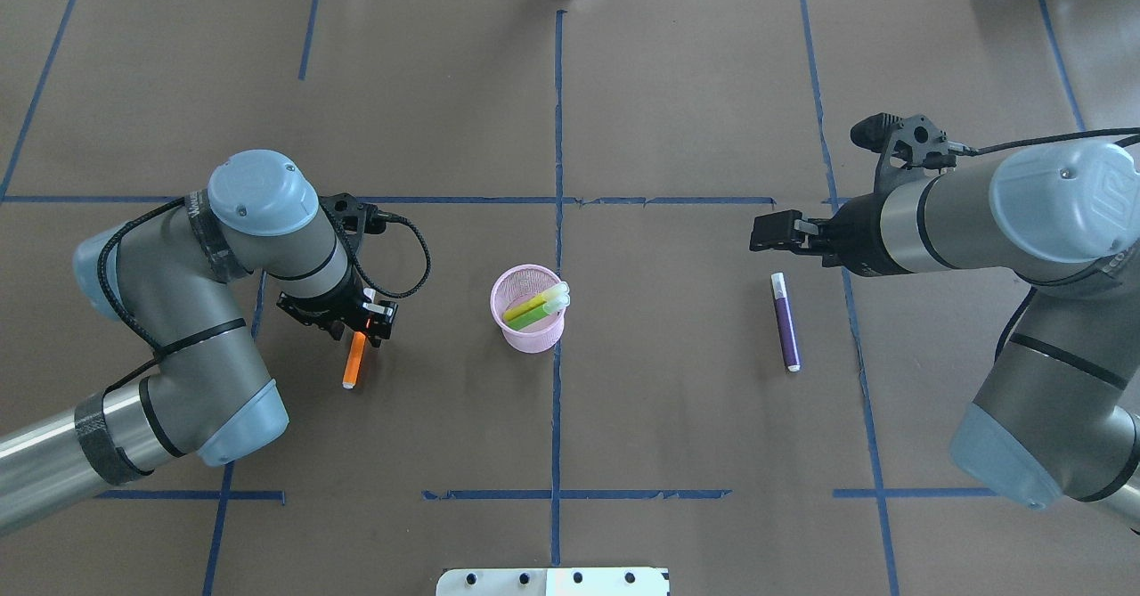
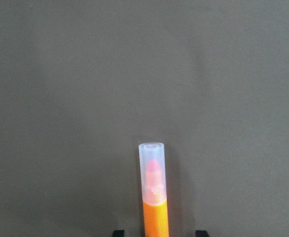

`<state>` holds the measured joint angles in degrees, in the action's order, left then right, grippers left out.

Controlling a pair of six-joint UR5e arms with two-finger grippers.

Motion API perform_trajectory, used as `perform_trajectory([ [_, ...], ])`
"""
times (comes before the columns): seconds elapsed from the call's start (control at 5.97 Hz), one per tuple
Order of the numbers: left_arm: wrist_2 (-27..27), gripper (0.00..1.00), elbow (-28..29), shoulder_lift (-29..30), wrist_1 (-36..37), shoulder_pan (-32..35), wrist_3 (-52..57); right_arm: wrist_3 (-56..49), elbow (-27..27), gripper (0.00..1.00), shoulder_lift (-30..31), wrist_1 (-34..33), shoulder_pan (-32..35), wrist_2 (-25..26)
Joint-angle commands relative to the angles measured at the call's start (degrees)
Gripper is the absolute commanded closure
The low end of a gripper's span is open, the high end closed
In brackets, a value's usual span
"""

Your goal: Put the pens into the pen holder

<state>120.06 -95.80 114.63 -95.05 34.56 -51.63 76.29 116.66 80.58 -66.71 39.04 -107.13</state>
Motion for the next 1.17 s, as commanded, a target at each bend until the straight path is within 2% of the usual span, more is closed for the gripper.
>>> perform_trajectory([
  [0.0, 0.00, 0.50, 0.35, -0.02, -0.05, -0.02, 0.92, 0.00, -0.03, 0.00, 0.02, 0.00, -0.02, -0.01],
  [0.17, -0.09, 0.59, 0.35, -0.11, -0.05, 0.07, 1.09, 0.00, -0.03, 0.00, 0.02, 0.00, -0.02, -0.01],
  [0.34, -0.09, 0.86, 0.00, -0.11, 0.03, 0.07, 0.83, 0.00, -0.03, 0.00, 0.11, 0.00, -0.02, -0.01],
  [0.5, -0.18, 0.97, -0.18, -0.19, 0.04, 0.07, 0.83, 0.00, 0.06, 0.00, 0.11, 0.00, -0.02, -0.01],
  [0.84, -0.35, 1.00, -4.36, 3.47, -0.23, 1.90, 0.83, 0.00, 0.15, 0.00, 0.02, 0.26, 0.50, -0.10],
  [1.01, -6.79, 1.00, -10.31, 4.45, -0.14, 1.74, 0.05, 0.00, 1.54, 0.00, 1.15, 0.26, 0.59, -0.10],
])
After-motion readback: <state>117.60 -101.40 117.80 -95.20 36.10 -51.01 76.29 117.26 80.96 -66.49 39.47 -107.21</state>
